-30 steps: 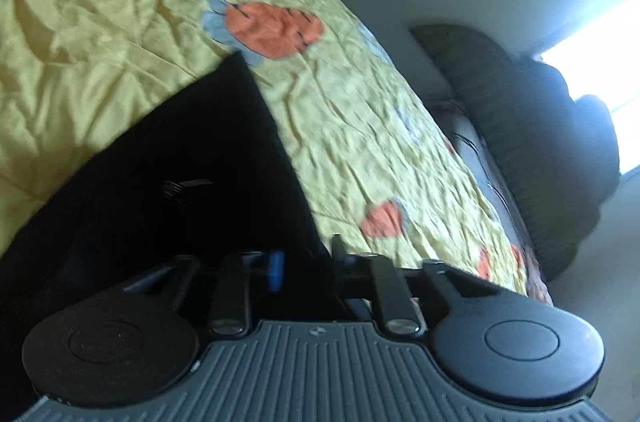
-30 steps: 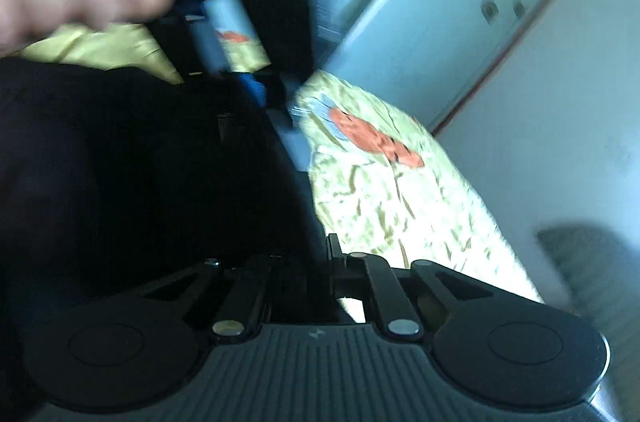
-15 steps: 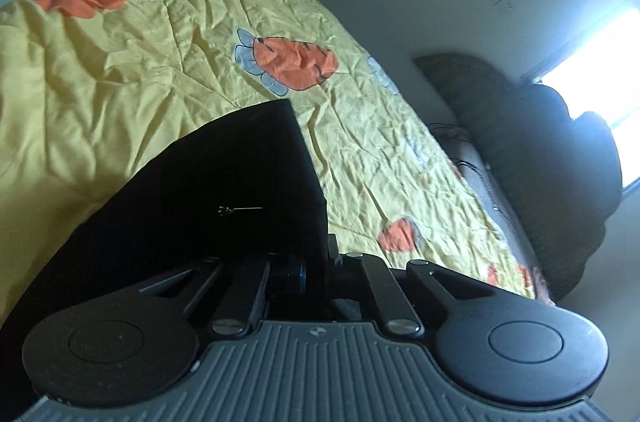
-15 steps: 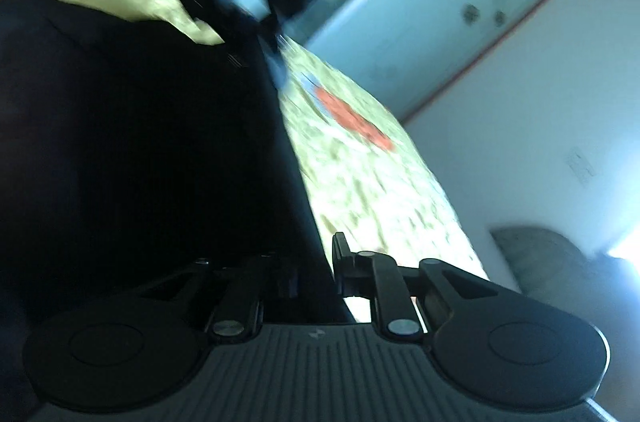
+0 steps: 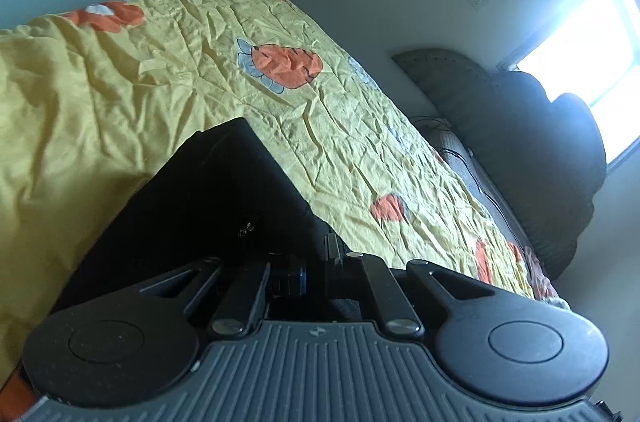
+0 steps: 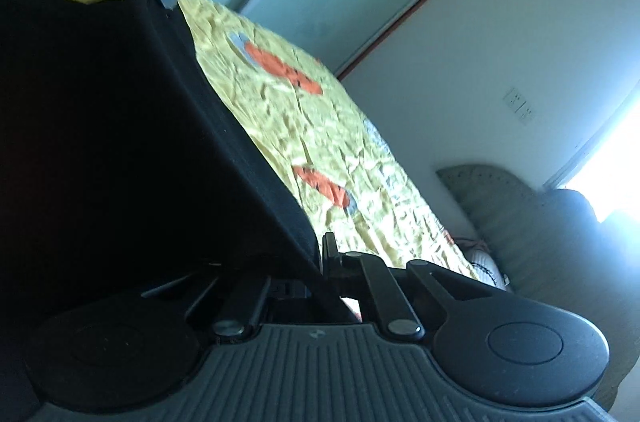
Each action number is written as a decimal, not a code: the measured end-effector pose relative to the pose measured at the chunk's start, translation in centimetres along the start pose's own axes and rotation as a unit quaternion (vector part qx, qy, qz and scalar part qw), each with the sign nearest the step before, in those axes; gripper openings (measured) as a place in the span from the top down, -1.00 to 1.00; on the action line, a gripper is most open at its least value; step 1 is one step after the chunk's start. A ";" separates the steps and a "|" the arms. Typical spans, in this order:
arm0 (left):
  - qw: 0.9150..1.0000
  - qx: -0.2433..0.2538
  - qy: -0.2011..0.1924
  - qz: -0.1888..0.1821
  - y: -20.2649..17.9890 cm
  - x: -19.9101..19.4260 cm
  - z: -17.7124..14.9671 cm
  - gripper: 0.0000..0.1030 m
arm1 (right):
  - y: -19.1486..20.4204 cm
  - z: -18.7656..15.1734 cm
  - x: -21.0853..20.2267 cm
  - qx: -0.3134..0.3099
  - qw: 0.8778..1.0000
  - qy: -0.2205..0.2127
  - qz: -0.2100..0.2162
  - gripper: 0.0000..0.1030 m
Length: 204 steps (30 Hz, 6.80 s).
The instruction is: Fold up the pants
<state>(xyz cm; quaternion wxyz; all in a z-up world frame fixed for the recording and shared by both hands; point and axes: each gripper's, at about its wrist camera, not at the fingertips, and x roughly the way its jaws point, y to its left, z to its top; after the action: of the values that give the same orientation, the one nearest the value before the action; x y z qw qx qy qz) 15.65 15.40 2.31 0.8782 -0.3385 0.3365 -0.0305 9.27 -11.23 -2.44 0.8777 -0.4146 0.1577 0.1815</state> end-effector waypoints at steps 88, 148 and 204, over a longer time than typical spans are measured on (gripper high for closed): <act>0.881 0.454 0.122 -0.053 -16.3 0.8 -18.2 -0.23 | -14.8 -27.4 -13.4 0.739 0.672 0.007 0.044 -0.49; 0.847 0.488 0.165 -0.127 -19.9 8.7 -24.4 0.22 | -28.3 -26.6 8.2 0.629 0.727 0.186 -0.204 0.93; 0.851 0.510 0.046 -0.117 -23.5 6.6 -24.7 0.85 | -28.7 -32.6 -12.1 0.777 0.590 -0.154 -0.154 0.93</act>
<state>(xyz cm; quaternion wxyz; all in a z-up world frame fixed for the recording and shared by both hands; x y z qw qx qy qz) 9.72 -18.66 -0.41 0.9007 0.1223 0.2714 -0.3163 7.31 -55.99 2.22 0.8926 0.4409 0.0352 -0.0869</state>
